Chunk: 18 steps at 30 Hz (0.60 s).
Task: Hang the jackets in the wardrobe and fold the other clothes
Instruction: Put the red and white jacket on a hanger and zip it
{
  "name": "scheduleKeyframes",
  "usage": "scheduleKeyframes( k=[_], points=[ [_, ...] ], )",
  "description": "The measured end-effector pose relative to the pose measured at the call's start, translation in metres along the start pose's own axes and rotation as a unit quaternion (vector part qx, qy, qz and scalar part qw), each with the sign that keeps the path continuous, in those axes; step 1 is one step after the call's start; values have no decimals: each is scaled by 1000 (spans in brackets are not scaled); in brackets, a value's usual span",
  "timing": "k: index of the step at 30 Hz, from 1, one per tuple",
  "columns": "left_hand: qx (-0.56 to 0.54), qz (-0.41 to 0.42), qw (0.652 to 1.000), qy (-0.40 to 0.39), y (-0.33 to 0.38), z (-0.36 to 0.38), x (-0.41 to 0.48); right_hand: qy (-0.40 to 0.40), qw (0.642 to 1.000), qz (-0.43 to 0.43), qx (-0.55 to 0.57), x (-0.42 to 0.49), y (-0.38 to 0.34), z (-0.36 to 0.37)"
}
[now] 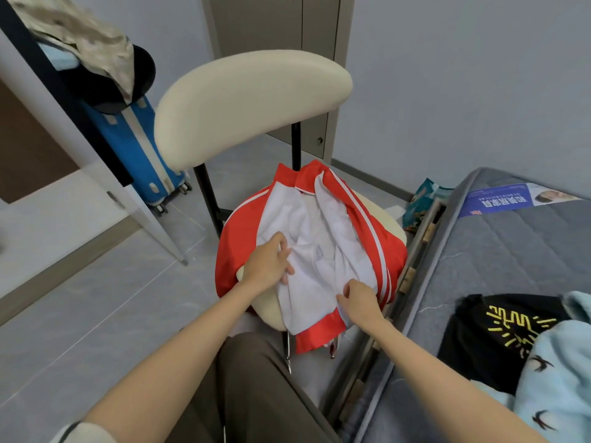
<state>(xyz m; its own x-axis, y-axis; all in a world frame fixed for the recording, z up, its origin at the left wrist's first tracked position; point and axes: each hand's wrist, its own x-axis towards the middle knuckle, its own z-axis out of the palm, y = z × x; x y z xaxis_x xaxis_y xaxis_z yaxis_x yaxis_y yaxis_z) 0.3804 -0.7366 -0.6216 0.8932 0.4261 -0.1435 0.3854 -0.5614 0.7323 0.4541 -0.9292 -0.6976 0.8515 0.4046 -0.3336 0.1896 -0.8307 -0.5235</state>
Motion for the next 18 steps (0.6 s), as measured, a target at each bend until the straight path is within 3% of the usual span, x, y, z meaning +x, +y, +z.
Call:
scheduleKeyframes(
  k=[4, 7, 9, 13, 15, 18],
  points=[
    [-42, -22, 999, -6, 3, -11, 16, -27, 999, -3, 31, -2, -2, -20],
    [-64, -25, 997, 23, 1, -16, 29, 19, 997, -36, 63, -4, -14, -45],
    [-69, -16, 995, 67, 1, -22, 40, 65, 993, -63, 77, -1, -29, -65],
    [-27, -11, 984, 176, 1, -41, 74, 118, 966, -70, 218, 21, -61, -106],
    [-14, -36, 987, 155, 1, -44, 87, 120, 949, -75, 282, 36, -77, -120],
    [-57, -62, 996, 36, -1, -25, 86, 119, 938, -88, 314, 59, -97, -123]
  ],
)
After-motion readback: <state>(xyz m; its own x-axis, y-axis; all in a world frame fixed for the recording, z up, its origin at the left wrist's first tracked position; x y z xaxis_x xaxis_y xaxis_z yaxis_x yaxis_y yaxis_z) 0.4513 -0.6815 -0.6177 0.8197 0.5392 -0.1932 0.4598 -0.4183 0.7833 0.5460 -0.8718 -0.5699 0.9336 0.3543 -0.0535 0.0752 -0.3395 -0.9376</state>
